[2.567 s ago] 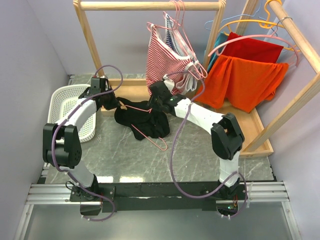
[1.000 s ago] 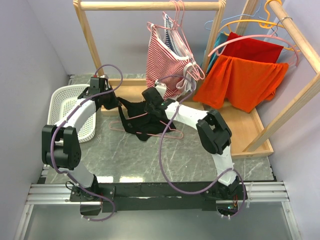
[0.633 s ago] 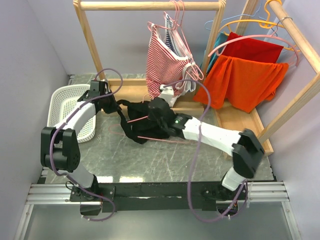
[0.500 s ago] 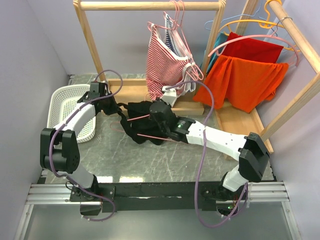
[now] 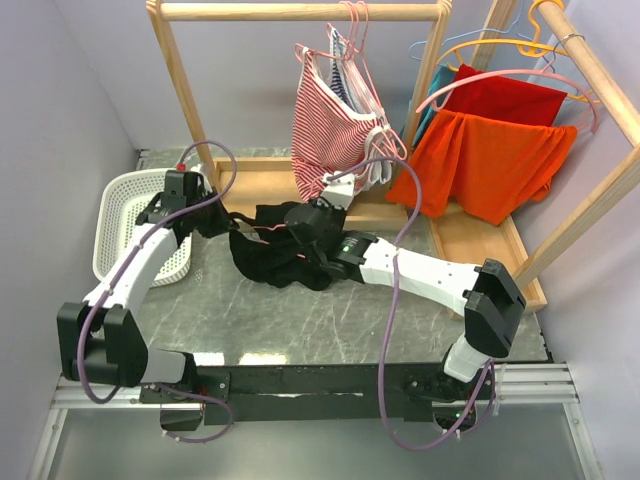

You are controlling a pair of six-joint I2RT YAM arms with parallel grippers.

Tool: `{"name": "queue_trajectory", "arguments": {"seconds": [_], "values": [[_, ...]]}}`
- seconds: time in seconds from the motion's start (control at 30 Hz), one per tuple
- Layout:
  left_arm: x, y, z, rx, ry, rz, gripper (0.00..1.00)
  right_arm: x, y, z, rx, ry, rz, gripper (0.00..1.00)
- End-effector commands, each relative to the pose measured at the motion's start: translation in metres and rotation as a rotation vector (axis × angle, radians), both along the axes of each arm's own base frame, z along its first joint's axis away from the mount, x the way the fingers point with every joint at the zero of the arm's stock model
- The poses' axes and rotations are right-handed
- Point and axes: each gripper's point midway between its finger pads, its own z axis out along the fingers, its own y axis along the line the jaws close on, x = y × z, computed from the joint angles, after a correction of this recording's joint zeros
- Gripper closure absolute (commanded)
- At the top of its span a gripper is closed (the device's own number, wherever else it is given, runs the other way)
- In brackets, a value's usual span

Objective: Remove the tank top from the hanger
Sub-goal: Pick up the hanger at the center of the board, then remove the tank top from the hanger.

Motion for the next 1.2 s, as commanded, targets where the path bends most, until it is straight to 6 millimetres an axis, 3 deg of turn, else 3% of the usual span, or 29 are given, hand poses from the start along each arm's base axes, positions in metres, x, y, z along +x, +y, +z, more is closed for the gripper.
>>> {"name": "queue_trajectory", "arguments": {"seconds": [0.0,0.13,0.23,0.4,0.63,0.77,0.83,0.93,0.97,1.07,1.17], "values": [[-0.020,0.003,0.007,0.023,0.007,-0.041,0.98,0.003,-0.013,0.029,0.054,-0.074,-0.100,1.00],[-0.025,0.032,-0.026,0.120,0.066,0.072,0.99,-0.005,-0.015,0.050,0.126,-0.109,-0.045,1.00],[-0.016,0.033,-0.045,0.064,0.109,0.092,0.99,-0.015,-0.019,0.058,0.162,-0.110,0.008,1.00],[0.013,0.016,-0.055,-0.018,0.133,0.057,0.99,-0.038,-0.034,0.061,0.215,-0.108,0.073,1.00],[0.047,-0.013,-0.036,-0.134,0.071,-0.044,0.98,-0.053,-0.018,0.058,0.254,-0.060,0.212,1.00],[0.035,-0.035,-0.043,-0.128,0.107,-0.138,0.95,-0.051,-0.021,0.067,0.274,-0.089,0.171,1.00],[0.017,-0.054,-0.053,-0.098,0.135,-0.206,0.90,-0.049,-0.022,0.072,0.265,-0.106,0.162,1.00],[-0.011,-0.065,-0.062,-0.054,0.154,-0.228,0.69,-0.044,-0.025,0.081,0.240,-0.124,0.126,1.00],[-0.013,-0.060,-0.063,-0.027,0.144,-0.197,0.36,-0.042,-0.026,0.088,0.242,-0.134,0.114,1.00],[-0.018,-0.039,-0.053,0.029,0.083,-0.091,0.01,-0.041,-0.029,0.082,0.194,-0.116,0.095,1.00],[-0.011,-0.022,-0.023,0.069,-0.027,-0.022,0.00,-0.045,-0.029,0.077,0.198,-0.107,0.117,1.00]]}}
